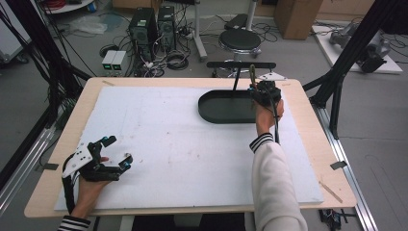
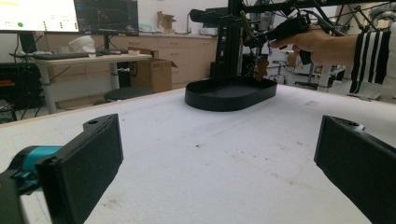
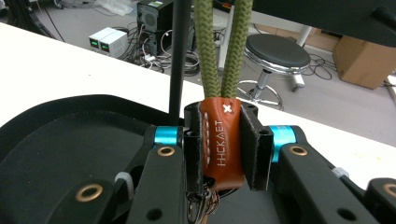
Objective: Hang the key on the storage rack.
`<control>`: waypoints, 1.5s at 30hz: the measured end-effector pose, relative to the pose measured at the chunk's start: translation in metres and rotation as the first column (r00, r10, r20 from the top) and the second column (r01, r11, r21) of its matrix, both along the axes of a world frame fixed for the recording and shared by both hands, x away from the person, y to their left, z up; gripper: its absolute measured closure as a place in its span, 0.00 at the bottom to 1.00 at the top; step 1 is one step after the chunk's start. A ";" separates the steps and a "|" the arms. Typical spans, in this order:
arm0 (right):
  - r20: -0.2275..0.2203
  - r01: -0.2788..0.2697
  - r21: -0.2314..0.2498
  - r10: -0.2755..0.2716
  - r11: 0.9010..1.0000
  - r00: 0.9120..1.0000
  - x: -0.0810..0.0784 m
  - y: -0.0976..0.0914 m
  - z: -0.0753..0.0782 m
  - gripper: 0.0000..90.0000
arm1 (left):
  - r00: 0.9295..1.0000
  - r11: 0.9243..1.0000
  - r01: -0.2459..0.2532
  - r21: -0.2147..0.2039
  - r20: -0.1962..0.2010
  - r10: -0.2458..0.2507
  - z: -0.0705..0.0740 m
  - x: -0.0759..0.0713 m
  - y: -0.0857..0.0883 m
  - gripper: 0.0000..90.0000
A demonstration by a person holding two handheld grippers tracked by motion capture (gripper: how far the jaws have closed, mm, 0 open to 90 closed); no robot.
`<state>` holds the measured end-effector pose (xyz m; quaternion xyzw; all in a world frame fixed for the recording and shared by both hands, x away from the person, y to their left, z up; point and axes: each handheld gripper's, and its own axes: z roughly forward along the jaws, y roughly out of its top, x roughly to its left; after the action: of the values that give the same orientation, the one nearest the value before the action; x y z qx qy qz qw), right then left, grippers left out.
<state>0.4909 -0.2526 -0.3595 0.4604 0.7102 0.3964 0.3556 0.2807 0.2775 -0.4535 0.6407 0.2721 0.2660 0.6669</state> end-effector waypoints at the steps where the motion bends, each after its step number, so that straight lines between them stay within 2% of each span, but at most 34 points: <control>1: 0.003 -0.001 0.000 0.001 1.000 1.000 0.001 -0.001 0.000 0.82 | 1.000 1.000 0.000 0.000 0.000 0.000 0.000 0.000 0.000 0.02; 8: -0.032 -0.008 0.014 0.008 1.000 0.999 0.004 -0.003 -0.002 0.82 | 1.000 1.000 -0.001 0.001 0.000 0.001 0.000 0.000 0.000 0.02; 12: -0.027 -0.013 0.016 0.013 1.000 1.000 0.008 -0.001 0.001 0.82 | 1.000 1.000 -0.001 0.001 0.000 0.001 0.000 0.000 0.000 0.02; 19: -0.057 -0.009 0.031 0.011 0.999 0.998 0.014 -0.002 -0.001 0.82 | 1.000 1.000 -0.002 0.002 0.000 0.002 0.000 0.000 0.000 0.02; 22: -0.060 -0.025 0.029 0.026 0.999 0.998 0.017 -0.003 -0.001 0.81 | 1.000 1.000 0.000 0.003 0.001 0.000 0.000 0.000 0.000 0.02; 26: -0.067 -0.042 0.054 0.046 0.998 0.997 0.019 -0.005 -0.003 0.81 | 1.000 1.000 -0.002 0.001 0.002 0.002 0.000 0.000 0.000 0.02; 28: -0.065 -0.063 0.064 0.067 0.996 0.996 0.020 -0.006 -0.004 0.73 | 1.000 1.000 -0.004 -0.001 0.005 0.004 0.000 -0.001 0.000 0.02; 31: -0.040 -0.028 0.075 0.031 0.997 0.999 0.020 -0.005 -0.006 0.27 | 1.000 1.000 -0.004 -0.001 0.004 0.004 0.000 0.000 0.000 0.02; 33: -0.050 -0.033 0.102 0.038 0.994 0.998 0.017 -0.006 -0.005 0.08 | 1.000 1.000 -0.004 -0.005 0.001 0.004 0.000 0.000 0.000 0.02; 35: -0.045 -0.061 0.128 0.068 0.990 0.997 0.012 -0.007 0.001 0.00 | 1.000 1.000 -0.004 -0.007 0.001 0.004 0.000 0.000 0.001 0.02; 38: -0.010 -0.127 0.161 0.130 0.979 0.991 -0.002 -0.011 0.011 0.00 | 1.000 1.000 -0.005 -0.013 -0.003 0.005 0.000 0.000 0.001 0.02; 41: 0.035 -0.219 0.204 0.216 0.954 0.976 -0.026 -0.019 0.025 0.00 | 1.000 1.000 -0.005 -0.010 -0.002 0.005 0.000 0.000 0.001 0.02; 45: 0.102 -0.299 0.198 0.284 0.933 0.953 -0.060 -0.033 0.031 0.00 | 1.000 1.000 -0.005 -0.012 -0.003 0.005 0.000 0.000 0.001 0.02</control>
<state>0.4306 -0.2856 -0.3287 0.3703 0.7114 0.5341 0.2673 0.2808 0.2786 -0.4539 0.6363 0.2764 0.2652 0.6696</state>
